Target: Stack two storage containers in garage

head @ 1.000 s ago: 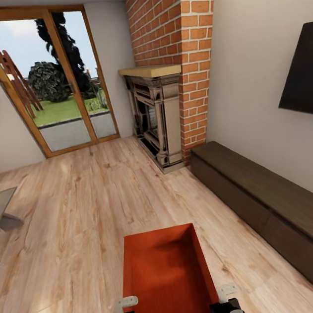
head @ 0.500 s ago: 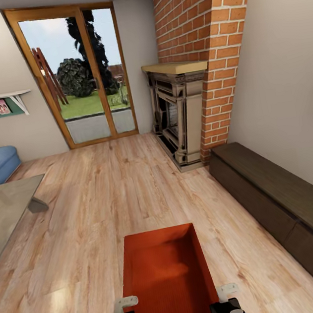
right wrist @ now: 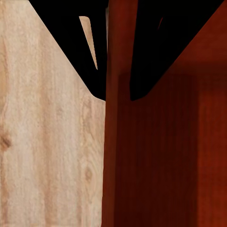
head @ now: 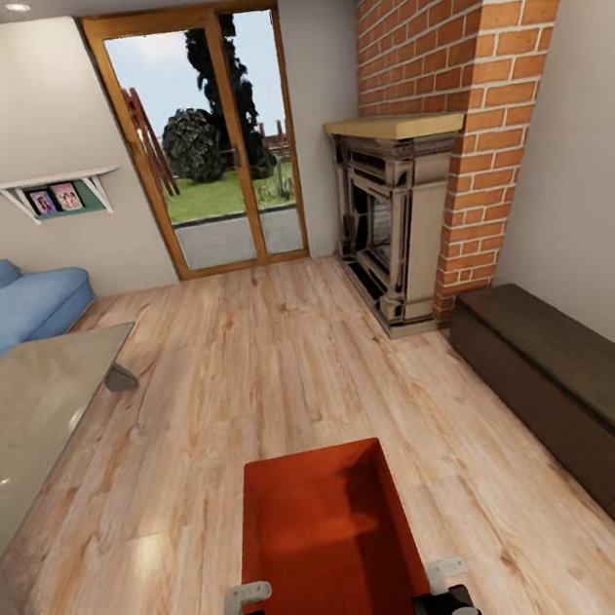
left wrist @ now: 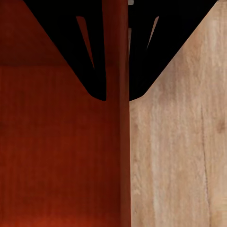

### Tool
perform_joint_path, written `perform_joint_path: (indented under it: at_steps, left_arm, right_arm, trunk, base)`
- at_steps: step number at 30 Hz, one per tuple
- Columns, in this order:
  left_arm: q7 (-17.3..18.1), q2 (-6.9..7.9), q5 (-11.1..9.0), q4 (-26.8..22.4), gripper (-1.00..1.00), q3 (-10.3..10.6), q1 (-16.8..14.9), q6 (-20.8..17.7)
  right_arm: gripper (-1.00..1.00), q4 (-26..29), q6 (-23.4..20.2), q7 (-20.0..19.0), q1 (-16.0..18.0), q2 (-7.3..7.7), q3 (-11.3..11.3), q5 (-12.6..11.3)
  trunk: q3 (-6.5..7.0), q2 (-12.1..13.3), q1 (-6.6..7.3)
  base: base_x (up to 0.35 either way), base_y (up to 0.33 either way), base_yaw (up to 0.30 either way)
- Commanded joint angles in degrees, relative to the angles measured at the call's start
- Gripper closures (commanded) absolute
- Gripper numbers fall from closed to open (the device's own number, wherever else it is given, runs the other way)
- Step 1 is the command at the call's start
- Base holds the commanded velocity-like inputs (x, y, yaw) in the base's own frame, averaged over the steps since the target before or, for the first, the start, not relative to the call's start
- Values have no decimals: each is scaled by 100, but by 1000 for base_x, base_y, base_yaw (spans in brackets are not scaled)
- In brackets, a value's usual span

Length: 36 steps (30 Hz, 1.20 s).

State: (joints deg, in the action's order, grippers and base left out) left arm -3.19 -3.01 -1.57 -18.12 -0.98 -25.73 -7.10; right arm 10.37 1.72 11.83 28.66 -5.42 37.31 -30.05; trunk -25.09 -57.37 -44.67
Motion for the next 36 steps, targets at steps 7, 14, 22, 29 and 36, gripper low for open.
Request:
perform_joint_path:
  at_steps: [7,14,22,29,36]
  left_arm:
    - [-59,2,61,-24,100,-27,-2,-37]
    - [-64,2,63,-24,100,-25,-2,-37]
    - [-66,-1,69,-24,100,-25,-2,-34]
    - [-68,-4,77,-22,100,-25,-2,38]
    - [-68,-6,78,-17,100,-25,-2,42]
  right_arm:
    - [100,-79,31,92,6,5,-40,-71]
    - [100,-79,31,92,5,5,-40,-71]
    - [100,-79,36,92,7,5,-40,-71]
    - [100,-79,39,92,8,6,-40,-71]
    - [100,-79,39,92,8,5,-40,-71]
  trunk:
    - [-5,-4,0]
    - [-5,-4,0]
    - [-5,-4,0]
    - [-5,-4,0]
    - [-5,-4,0]
  base:
    - [0,0,270]
    - [0,0,269]
    - [0,0,269]
    - [0,0,269]
    - [0,0,269]
